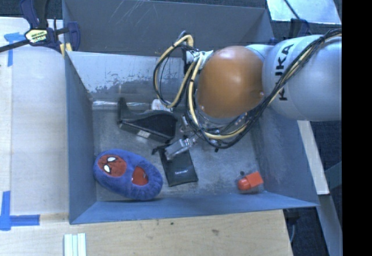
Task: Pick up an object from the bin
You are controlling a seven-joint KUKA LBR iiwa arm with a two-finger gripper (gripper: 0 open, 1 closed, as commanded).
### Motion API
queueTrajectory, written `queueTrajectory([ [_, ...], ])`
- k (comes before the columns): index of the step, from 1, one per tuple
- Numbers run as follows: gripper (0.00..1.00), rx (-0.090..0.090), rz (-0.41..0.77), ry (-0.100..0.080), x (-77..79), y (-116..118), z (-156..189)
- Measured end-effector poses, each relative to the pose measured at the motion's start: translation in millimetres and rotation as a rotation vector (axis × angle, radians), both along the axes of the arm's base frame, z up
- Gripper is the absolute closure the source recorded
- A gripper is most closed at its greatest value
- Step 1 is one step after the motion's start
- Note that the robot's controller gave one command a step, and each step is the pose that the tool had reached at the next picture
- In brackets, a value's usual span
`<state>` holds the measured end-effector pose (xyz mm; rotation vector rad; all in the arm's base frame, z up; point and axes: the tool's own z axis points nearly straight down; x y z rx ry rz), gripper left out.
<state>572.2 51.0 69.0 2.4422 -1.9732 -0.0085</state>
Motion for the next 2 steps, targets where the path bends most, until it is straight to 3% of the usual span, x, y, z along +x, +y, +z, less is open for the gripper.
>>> queueTrajectory([
  [1,1.00,0.000,0.000,0.001,0.1,0.2,0.5],
  [2,1.00,0.001,-0.003,-0.009,0.9,0.5,16.2],
])
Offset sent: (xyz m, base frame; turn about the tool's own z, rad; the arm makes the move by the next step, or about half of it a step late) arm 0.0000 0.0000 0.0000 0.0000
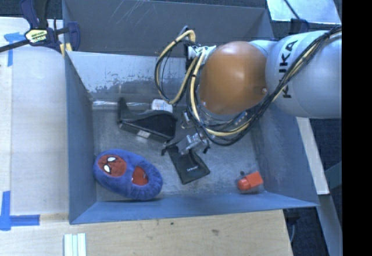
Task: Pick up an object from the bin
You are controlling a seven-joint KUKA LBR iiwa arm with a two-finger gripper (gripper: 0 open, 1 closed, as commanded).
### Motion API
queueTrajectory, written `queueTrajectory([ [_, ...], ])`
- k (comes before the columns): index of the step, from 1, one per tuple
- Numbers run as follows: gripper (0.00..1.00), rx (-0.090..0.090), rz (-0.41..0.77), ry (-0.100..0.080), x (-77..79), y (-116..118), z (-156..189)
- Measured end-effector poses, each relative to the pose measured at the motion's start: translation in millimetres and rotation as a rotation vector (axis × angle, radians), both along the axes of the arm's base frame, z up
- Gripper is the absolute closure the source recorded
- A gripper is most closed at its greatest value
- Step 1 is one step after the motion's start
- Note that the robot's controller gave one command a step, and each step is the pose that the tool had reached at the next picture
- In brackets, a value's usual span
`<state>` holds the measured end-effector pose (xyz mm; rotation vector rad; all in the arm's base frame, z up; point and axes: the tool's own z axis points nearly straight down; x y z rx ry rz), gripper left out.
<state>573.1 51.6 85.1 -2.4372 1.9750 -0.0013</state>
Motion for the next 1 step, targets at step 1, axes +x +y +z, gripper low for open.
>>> queueTrajectory([
  [1,1.00,-0.001,-0.002,-0.004,1.8,0.5,64.2],
])
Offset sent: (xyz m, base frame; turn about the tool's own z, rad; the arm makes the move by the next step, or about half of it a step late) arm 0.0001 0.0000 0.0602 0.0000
